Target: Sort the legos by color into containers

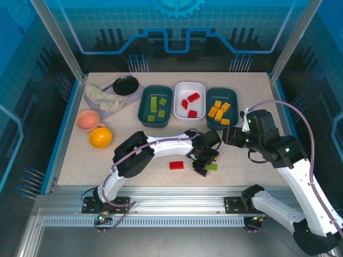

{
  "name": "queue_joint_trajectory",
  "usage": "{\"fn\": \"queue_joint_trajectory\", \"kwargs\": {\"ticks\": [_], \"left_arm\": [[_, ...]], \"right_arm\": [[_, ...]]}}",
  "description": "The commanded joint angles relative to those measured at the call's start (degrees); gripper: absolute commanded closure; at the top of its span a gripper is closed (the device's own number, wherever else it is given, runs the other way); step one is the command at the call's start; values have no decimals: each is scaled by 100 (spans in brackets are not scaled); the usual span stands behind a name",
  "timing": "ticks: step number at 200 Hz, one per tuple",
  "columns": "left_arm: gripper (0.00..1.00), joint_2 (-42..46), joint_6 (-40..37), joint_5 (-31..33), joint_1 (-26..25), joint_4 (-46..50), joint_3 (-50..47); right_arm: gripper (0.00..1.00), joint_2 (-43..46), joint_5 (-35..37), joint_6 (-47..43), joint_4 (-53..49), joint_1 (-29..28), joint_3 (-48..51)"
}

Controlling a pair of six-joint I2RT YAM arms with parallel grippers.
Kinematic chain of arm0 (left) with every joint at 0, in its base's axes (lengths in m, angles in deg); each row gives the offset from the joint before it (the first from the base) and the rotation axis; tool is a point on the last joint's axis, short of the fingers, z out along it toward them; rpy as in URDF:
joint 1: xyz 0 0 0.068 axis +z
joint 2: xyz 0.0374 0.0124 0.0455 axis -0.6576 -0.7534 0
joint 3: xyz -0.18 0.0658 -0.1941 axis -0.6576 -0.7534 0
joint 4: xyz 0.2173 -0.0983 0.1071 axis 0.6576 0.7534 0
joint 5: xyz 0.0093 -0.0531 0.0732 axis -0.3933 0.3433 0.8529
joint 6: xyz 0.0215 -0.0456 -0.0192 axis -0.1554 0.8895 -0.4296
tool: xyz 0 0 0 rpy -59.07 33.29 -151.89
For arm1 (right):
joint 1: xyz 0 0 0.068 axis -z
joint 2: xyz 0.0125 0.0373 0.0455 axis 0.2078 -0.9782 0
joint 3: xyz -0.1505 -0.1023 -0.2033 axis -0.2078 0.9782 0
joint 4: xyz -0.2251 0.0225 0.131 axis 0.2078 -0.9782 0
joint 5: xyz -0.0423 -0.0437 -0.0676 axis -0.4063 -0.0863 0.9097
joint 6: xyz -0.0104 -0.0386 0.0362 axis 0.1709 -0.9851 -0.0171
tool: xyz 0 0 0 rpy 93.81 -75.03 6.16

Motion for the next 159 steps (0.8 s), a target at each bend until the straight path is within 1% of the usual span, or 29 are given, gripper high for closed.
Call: {"fn": "queue_joint_trajectory", "kwargs": {"ticks": [1,17,51,70,87,120,137,142,146,159], "left_arm": [[32,-198,1617,309,-76,-15,236],[39,-299,1659,373,-76,12,299],[54,-496,1643,458,-52,397,587],[57,-689,1418,428,40,951,940],[57,-836,1120,567,170,1447,1240],[57,-1190,-131,1028,569,2814,2205],[58,-1210,-736,1289,778,3143,2294],[57,-1201,-791,1377,838,3243,2293],[57,-1186,-1093,1447,883,3321,2287],[57,-1124,-1524,1714,1028,3502,2233]], "right_arm": [[36,87,-214,-69,-132,-65,117],[36,127,-266,-39,-102,-56,167],[36,118,-345,-22,-49,-31,196],[36,92,-348,-20,-43,-13,158],[36,75,-337,-22,-45,-3,96],[36,12,-294,-22,-47,39,38],[36,-16,-294,-22,-23,56,33],[36,-30,-299,-22,-15,65,29],[35,-38,-293,-22,-7,74,25],[35,-76,-293,-30,19,93,12]]}}
